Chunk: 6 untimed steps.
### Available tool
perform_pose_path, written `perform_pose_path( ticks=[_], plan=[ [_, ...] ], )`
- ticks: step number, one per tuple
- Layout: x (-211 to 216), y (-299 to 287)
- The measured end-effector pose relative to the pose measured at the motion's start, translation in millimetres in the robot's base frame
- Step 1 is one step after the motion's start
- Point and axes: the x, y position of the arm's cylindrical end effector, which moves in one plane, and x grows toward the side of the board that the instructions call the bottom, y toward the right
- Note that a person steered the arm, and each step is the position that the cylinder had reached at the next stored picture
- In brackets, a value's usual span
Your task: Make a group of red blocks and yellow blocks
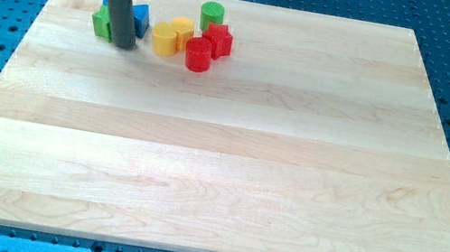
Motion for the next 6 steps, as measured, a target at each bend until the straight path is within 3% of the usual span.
perform_pose_path(
  ticks=[1,2,3,5,6],
  plan=[
    [-1,48],
    [-1,57],
    [-16,30],
    [-62,68],
    [-57,96]
  ],
)
